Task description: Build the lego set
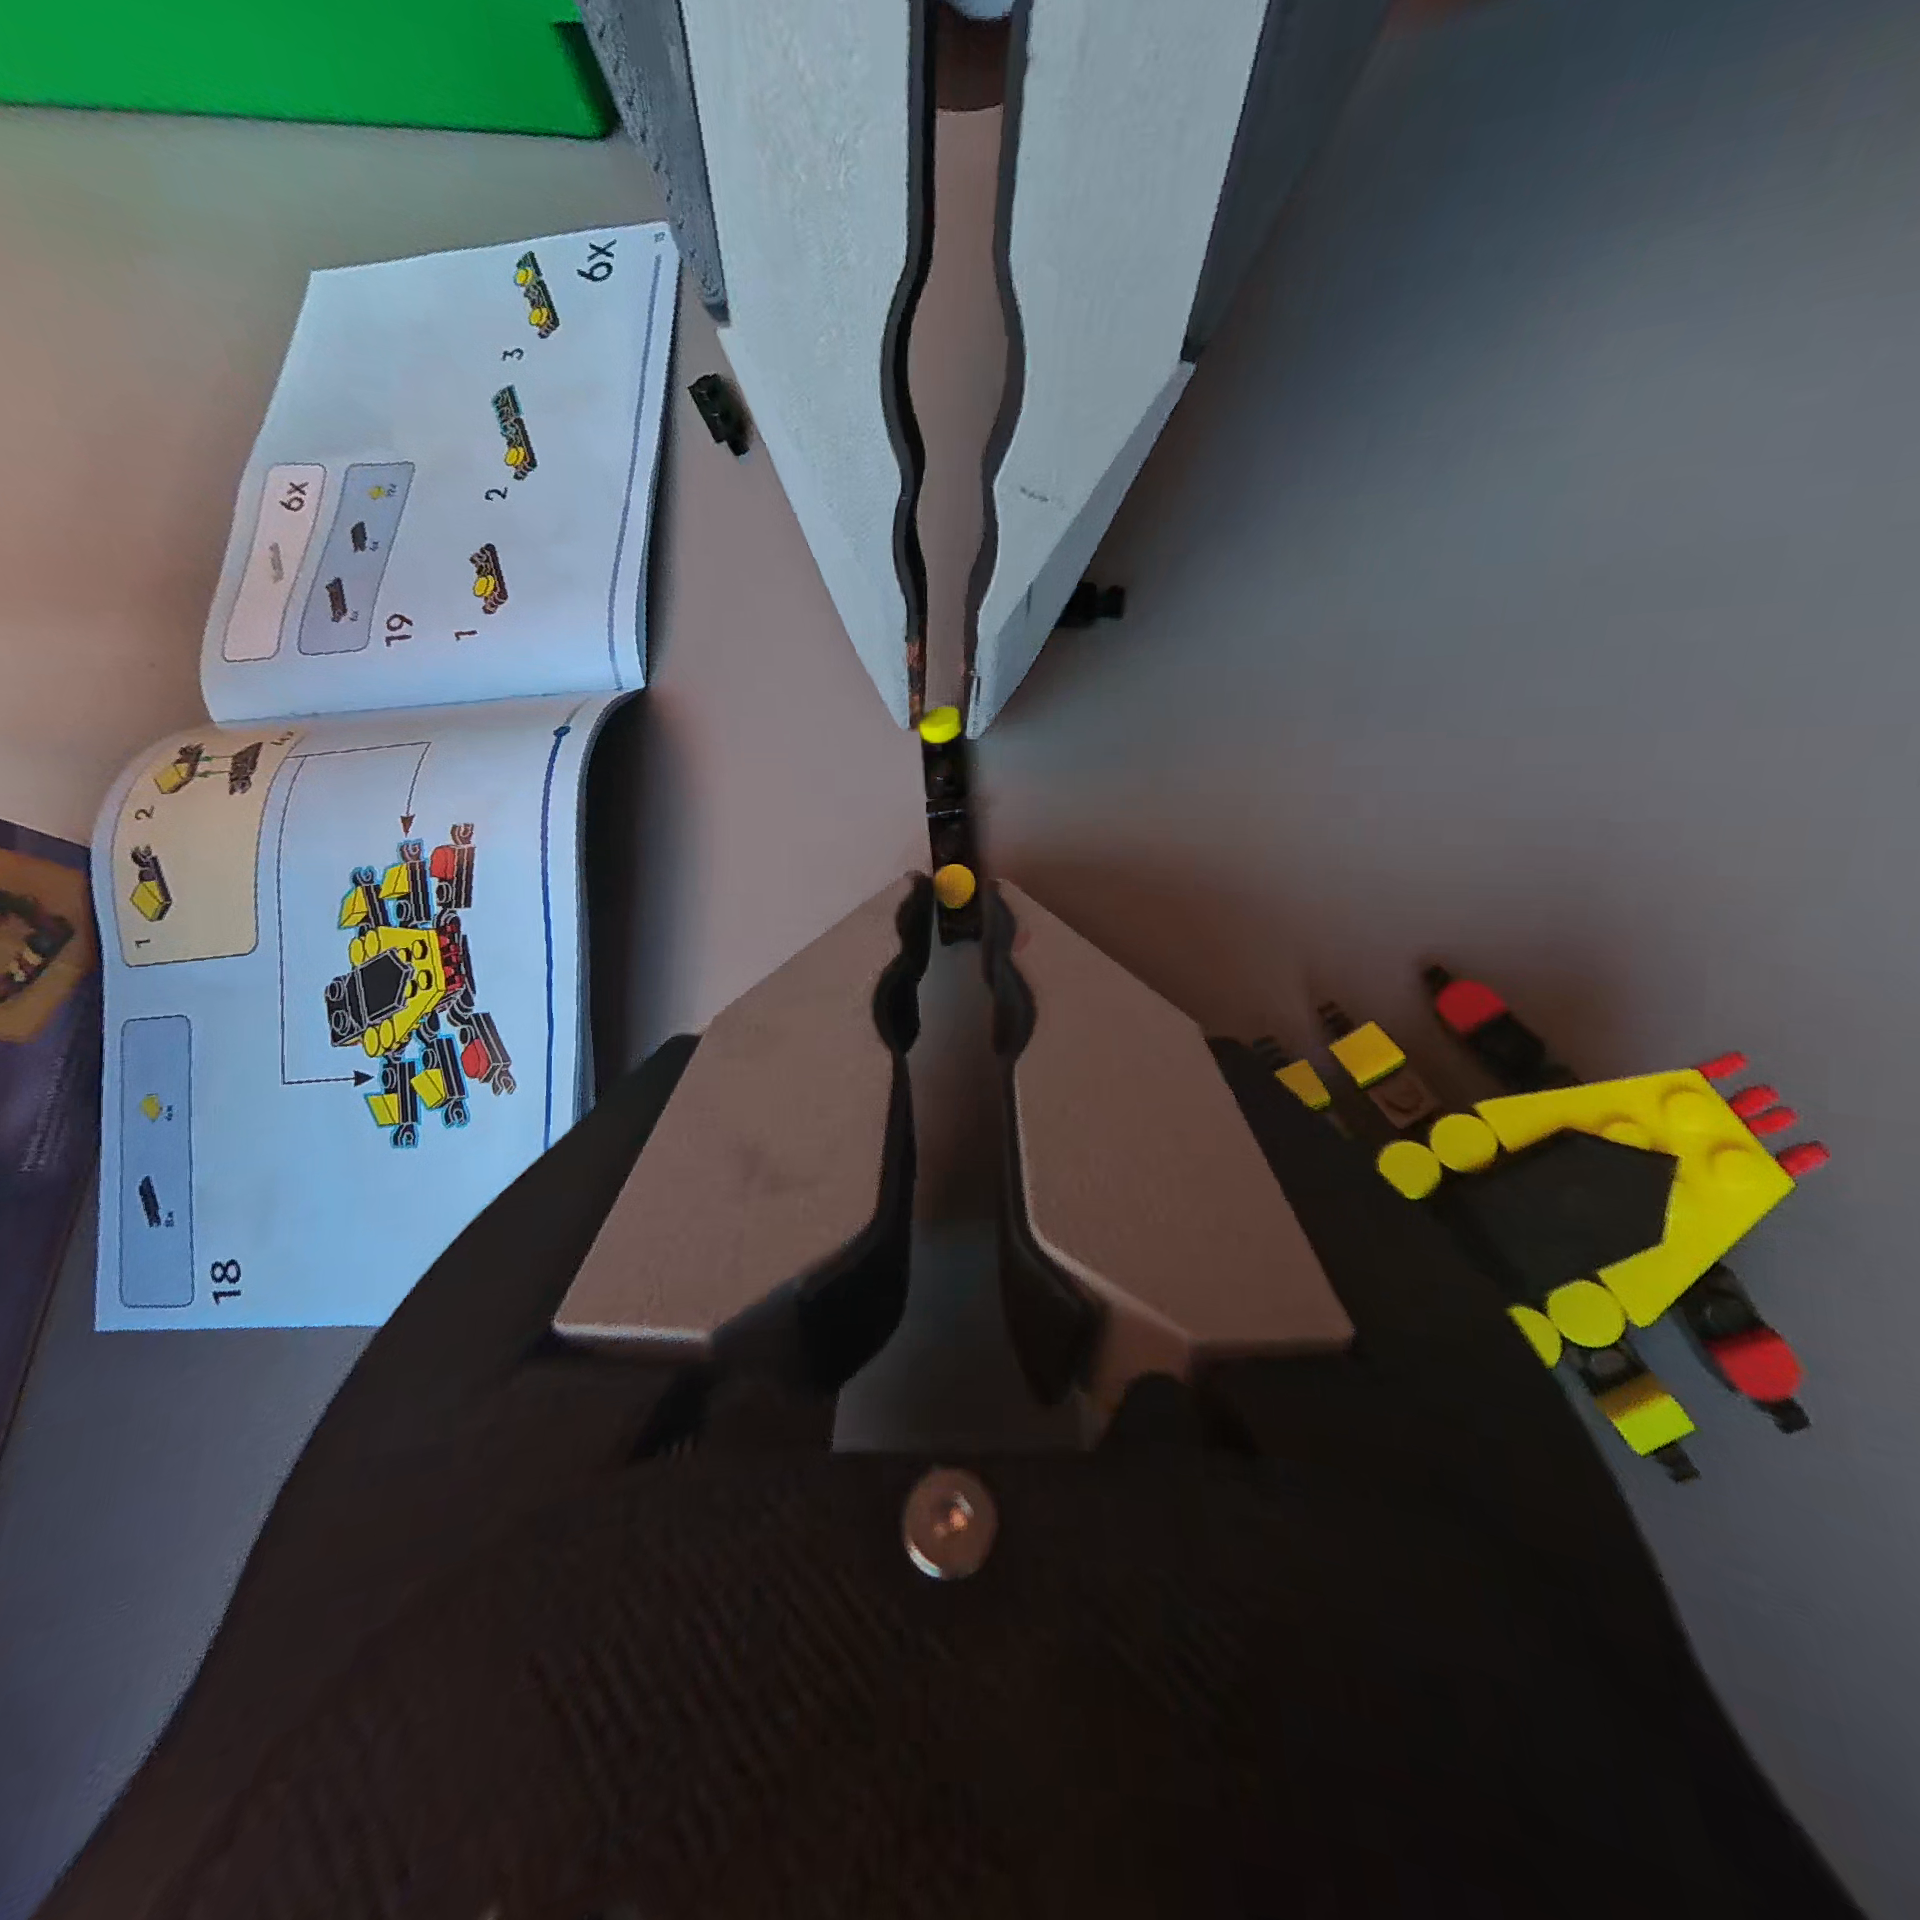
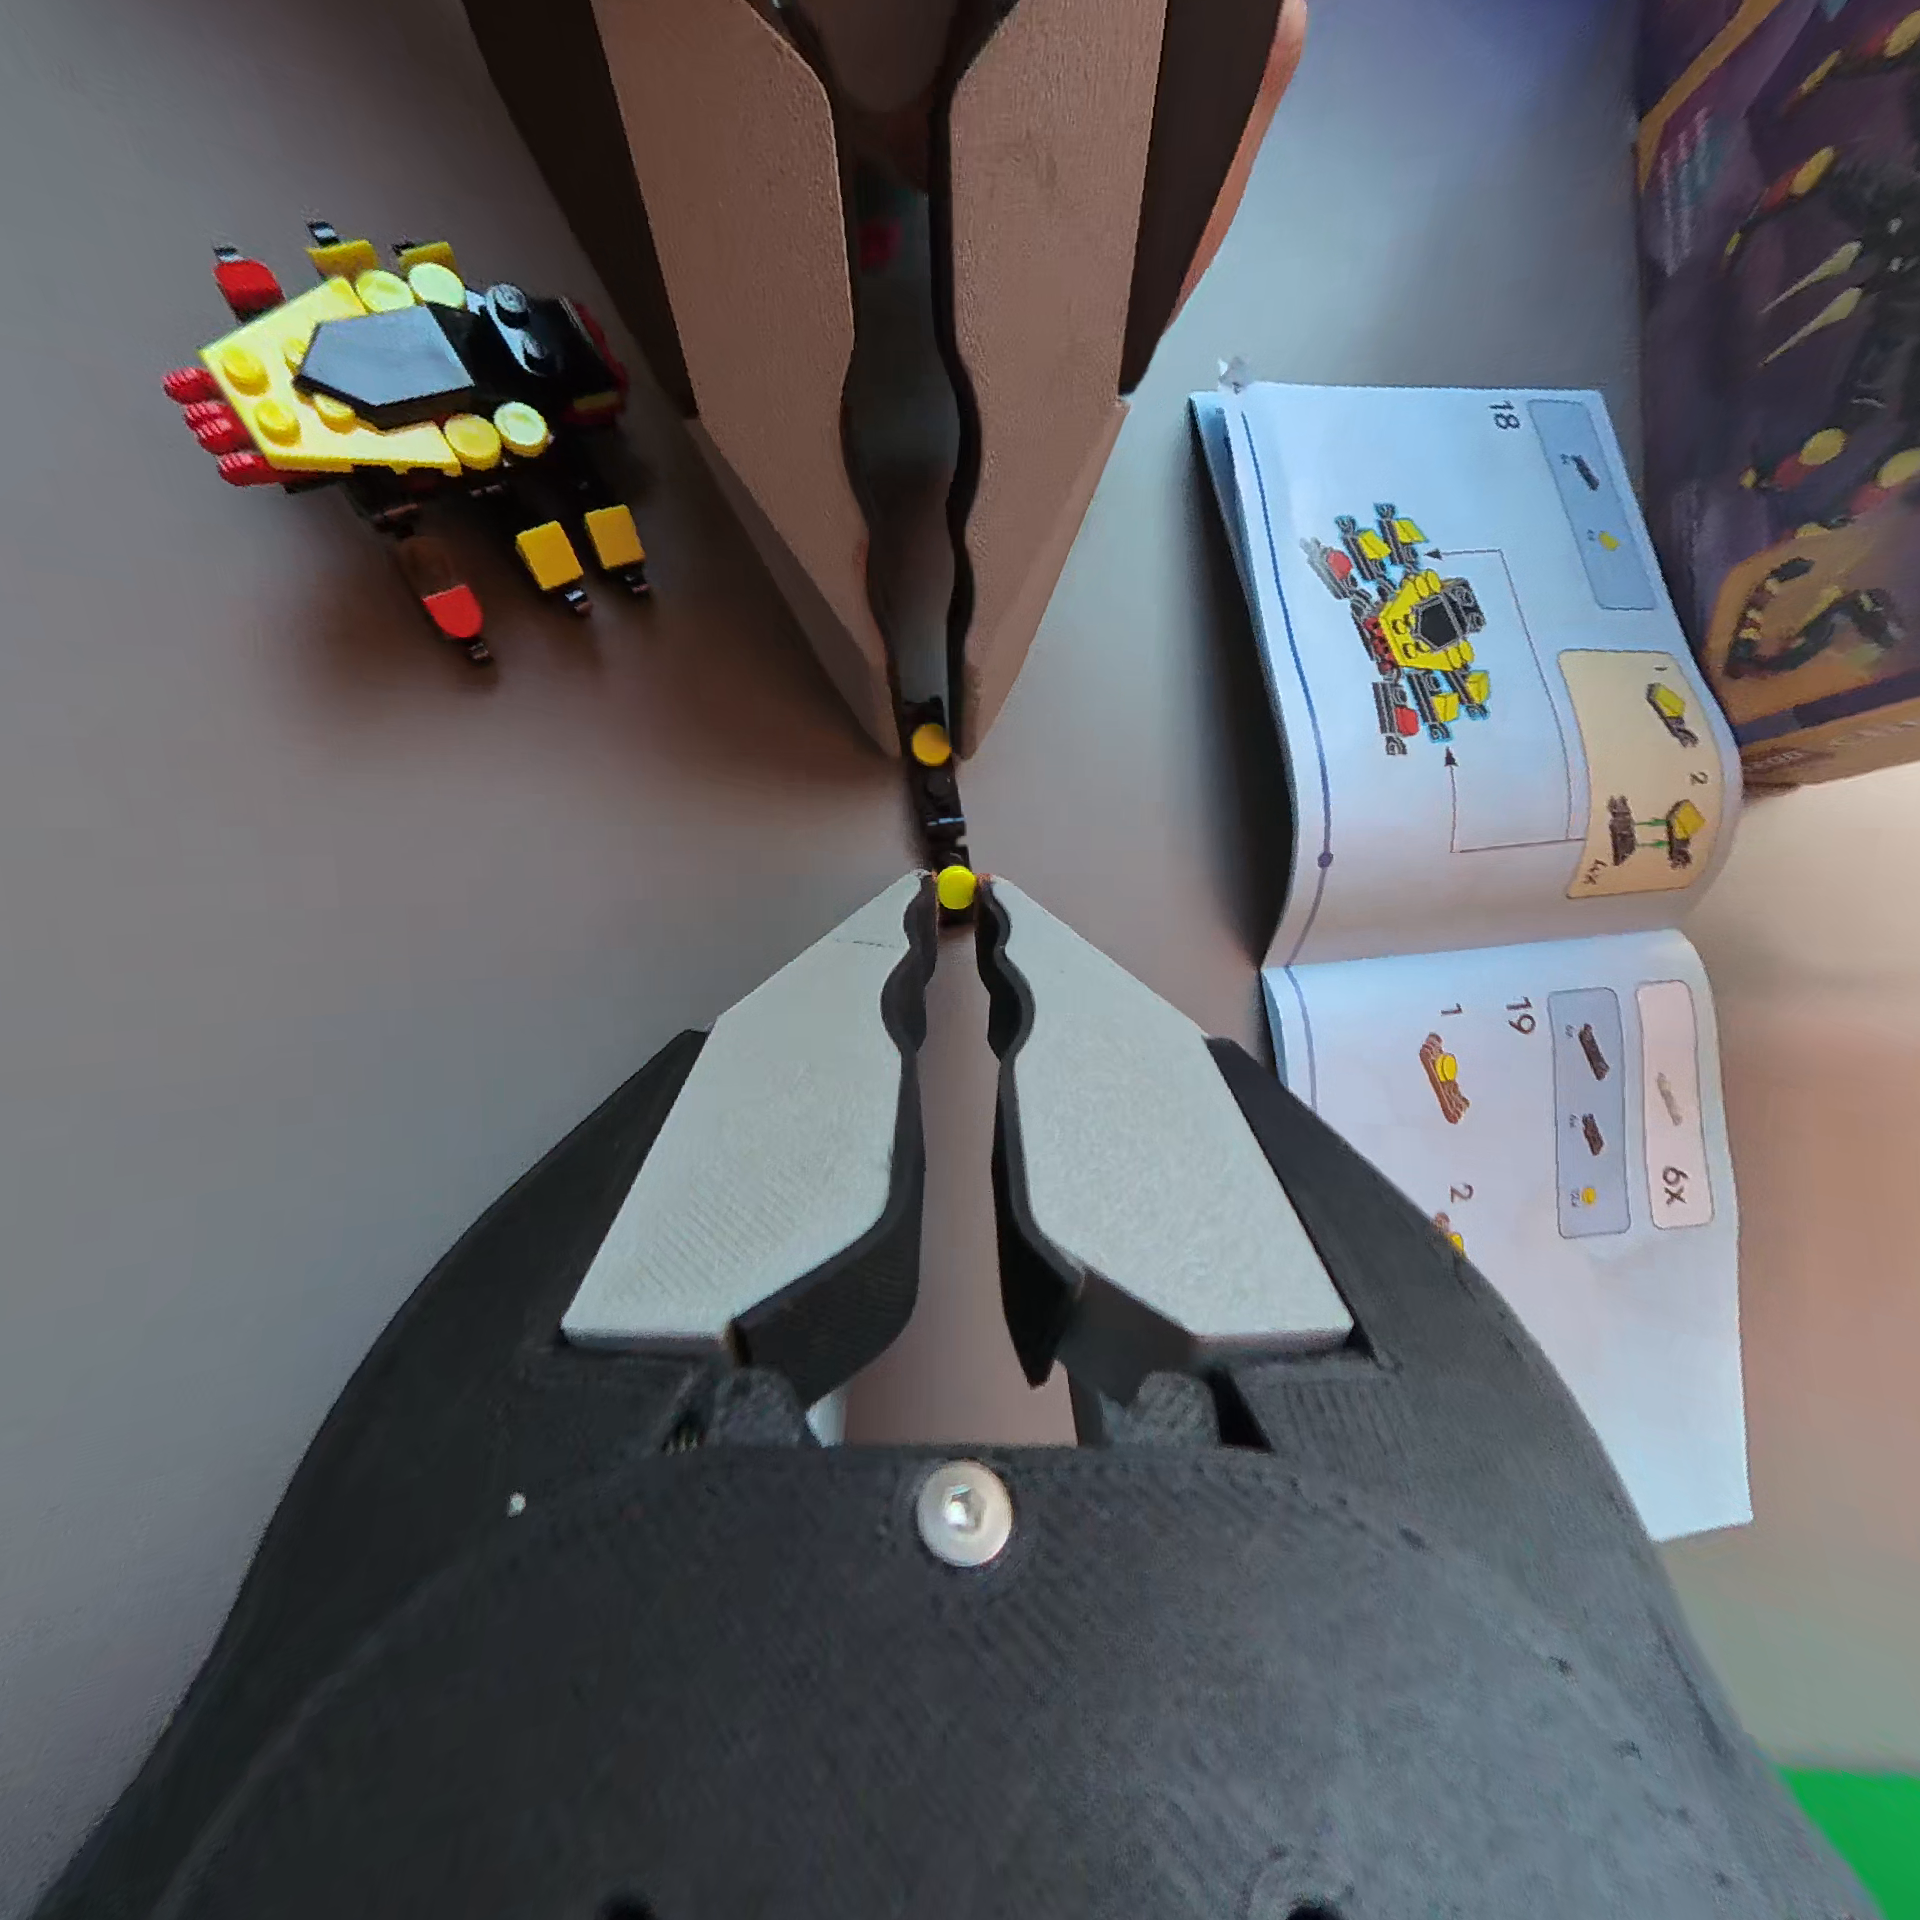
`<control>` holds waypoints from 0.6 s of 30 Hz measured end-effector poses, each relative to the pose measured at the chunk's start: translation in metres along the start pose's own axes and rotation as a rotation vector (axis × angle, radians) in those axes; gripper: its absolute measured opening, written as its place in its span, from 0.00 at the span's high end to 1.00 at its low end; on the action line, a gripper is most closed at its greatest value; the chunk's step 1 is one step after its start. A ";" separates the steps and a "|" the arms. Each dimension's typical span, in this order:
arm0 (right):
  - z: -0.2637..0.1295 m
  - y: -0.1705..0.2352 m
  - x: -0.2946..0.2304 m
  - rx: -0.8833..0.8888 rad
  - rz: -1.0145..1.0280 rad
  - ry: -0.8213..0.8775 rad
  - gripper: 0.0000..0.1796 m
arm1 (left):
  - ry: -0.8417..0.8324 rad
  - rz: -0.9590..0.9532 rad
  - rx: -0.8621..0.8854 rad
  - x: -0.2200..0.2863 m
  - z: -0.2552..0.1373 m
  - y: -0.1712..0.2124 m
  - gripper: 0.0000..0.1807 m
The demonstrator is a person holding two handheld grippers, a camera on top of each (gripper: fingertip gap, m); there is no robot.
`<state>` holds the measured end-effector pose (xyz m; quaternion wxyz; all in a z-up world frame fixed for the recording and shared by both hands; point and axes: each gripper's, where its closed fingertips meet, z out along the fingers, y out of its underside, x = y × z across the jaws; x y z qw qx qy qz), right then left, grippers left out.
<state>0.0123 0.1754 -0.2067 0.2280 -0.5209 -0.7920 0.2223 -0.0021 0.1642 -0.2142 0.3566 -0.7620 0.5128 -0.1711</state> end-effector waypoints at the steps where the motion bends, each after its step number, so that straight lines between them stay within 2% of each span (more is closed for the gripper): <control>1: 0.000 -0.001 -0.001 -0.002 -0.007 -0.007 0.98 | -0.002 0.002 0.000 0.000 0.000 0.000 0.97; 18: 0.002 0.001 -0.003 -0.102 -0.074 0.054 0.97 | -0.003 0.028 0.002 0.000 0.003 -0.003 0.97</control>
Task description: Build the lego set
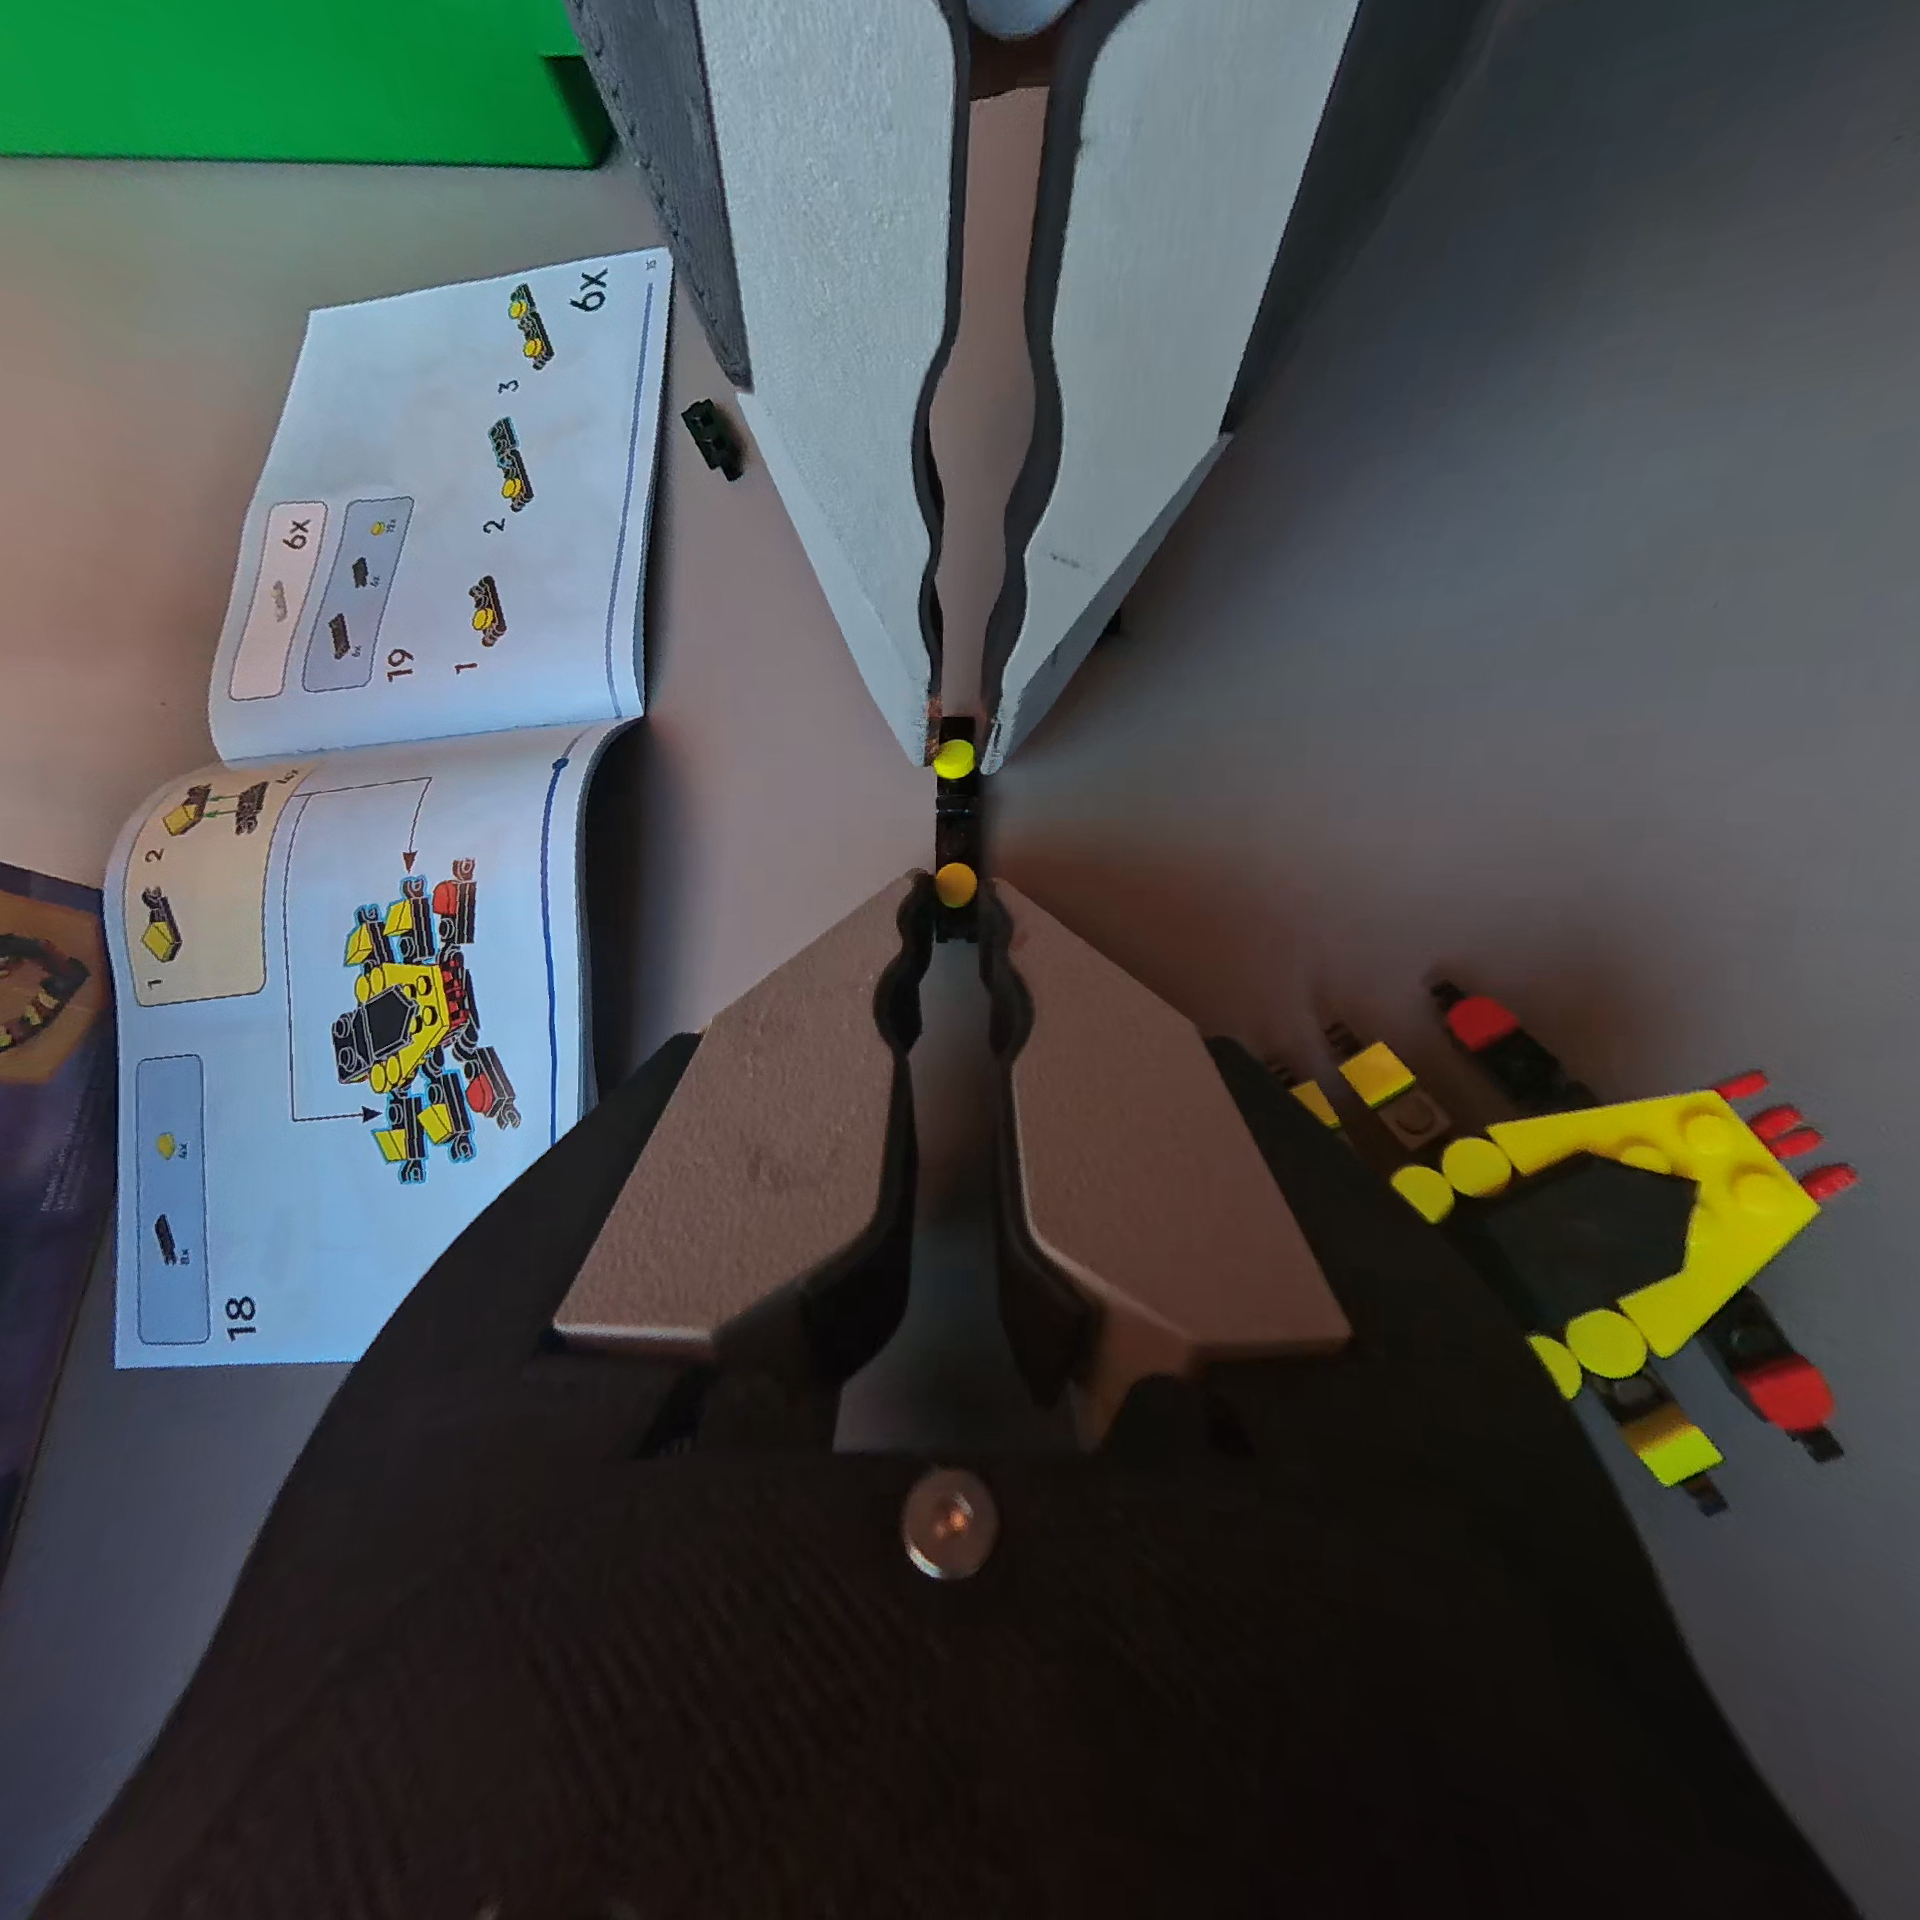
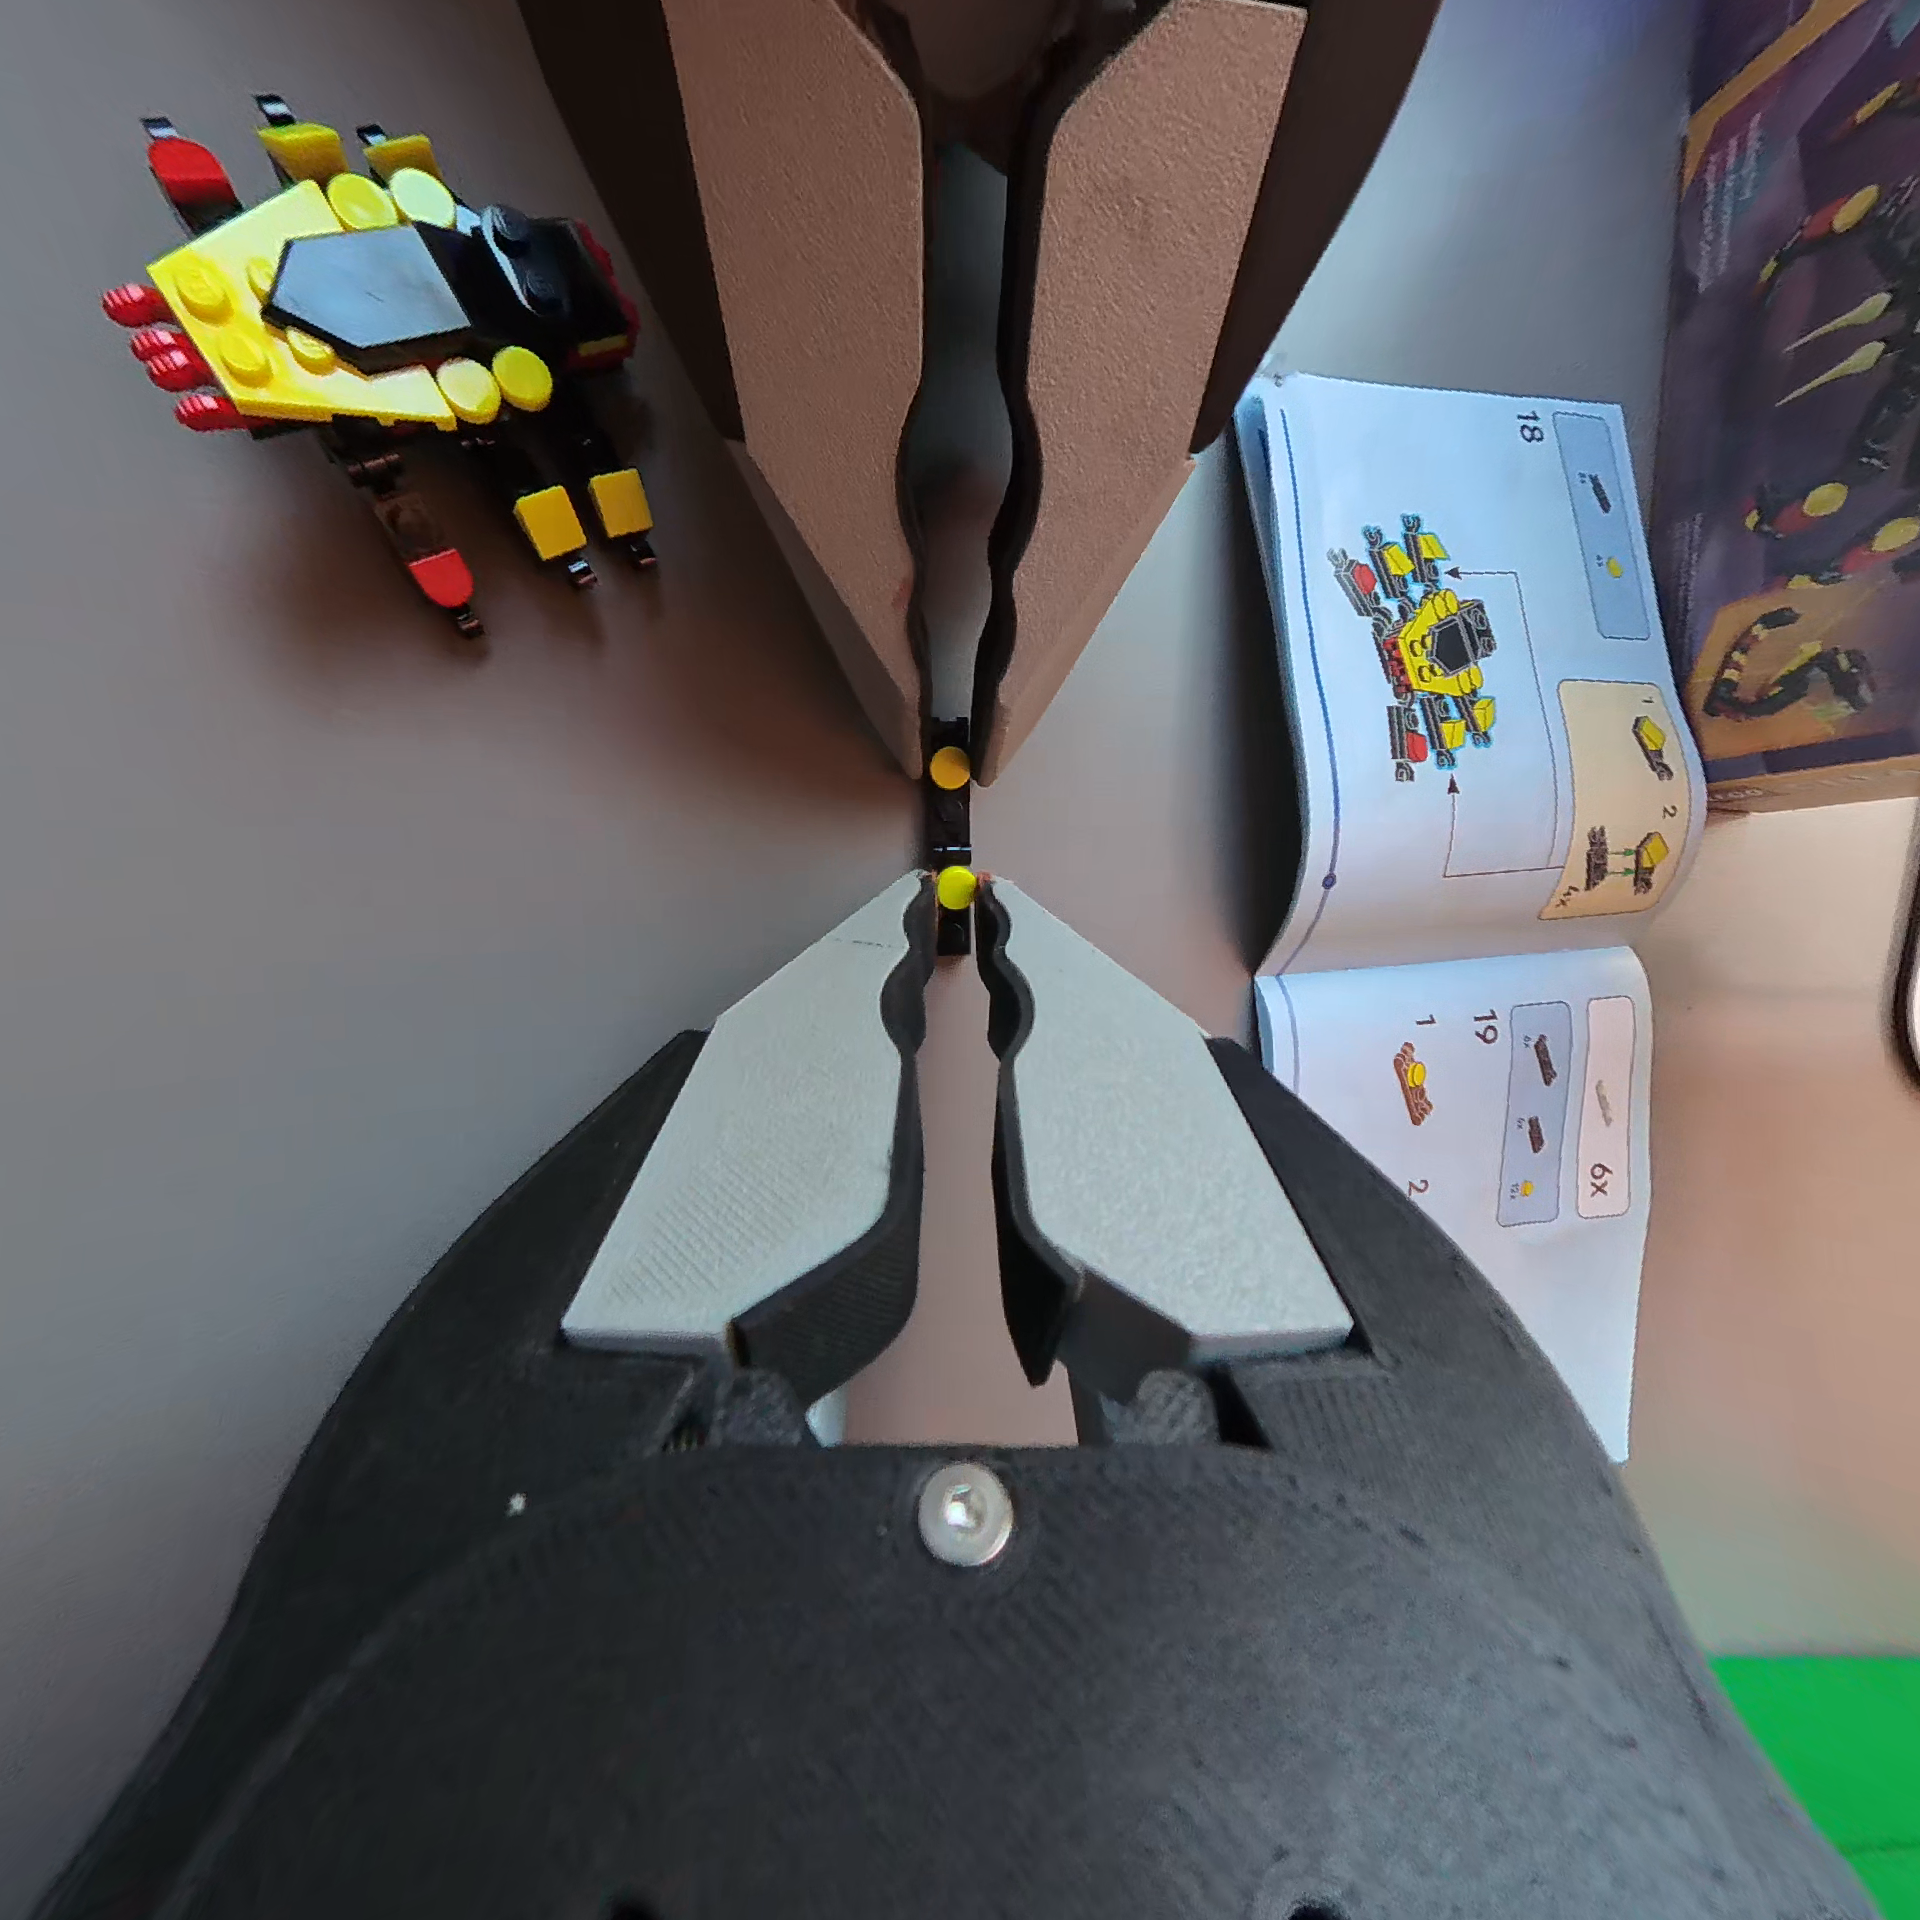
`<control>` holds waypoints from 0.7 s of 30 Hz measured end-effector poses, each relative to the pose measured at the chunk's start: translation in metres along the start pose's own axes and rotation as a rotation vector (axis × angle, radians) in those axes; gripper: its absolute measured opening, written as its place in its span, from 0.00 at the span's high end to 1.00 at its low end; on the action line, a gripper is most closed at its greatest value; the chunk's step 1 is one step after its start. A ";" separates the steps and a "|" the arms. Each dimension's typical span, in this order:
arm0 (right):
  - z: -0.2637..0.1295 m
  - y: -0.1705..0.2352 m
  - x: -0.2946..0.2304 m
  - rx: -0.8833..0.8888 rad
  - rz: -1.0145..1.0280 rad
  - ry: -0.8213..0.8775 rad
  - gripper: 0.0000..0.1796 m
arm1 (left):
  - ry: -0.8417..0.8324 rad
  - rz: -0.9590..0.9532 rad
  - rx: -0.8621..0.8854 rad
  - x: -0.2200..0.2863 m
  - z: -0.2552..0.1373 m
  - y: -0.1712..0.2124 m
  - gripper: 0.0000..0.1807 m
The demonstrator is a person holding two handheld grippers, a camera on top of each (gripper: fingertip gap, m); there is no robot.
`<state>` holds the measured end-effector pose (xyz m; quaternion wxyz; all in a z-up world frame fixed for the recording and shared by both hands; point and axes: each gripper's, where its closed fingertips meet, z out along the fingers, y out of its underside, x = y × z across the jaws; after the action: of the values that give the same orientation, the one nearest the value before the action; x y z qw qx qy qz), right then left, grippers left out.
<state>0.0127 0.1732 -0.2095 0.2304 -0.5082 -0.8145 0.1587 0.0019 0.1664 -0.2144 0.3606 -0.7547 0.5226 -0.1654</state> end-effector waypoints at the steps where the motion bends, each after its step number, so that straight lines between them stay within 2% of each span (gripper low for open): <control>1: 0.001 0.001 0.001 -0.006 -0.003 0.005 0.98 | 0.001 -0.001 0.000 0.000 0.000 0.000 0.97; 21: 0.002 0.003 0.001 -0.022 -0.051 0.045 0.98 | 0.005 -0.012 -0.001 0.000 0.000 0.000 0.97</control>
<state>0.0133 0.1753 -0.2123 0.2468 -0.4931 -0.8237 0.1323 0.0021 0.1664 -0.2148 0.3579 -0.7576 0.5190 -0.1690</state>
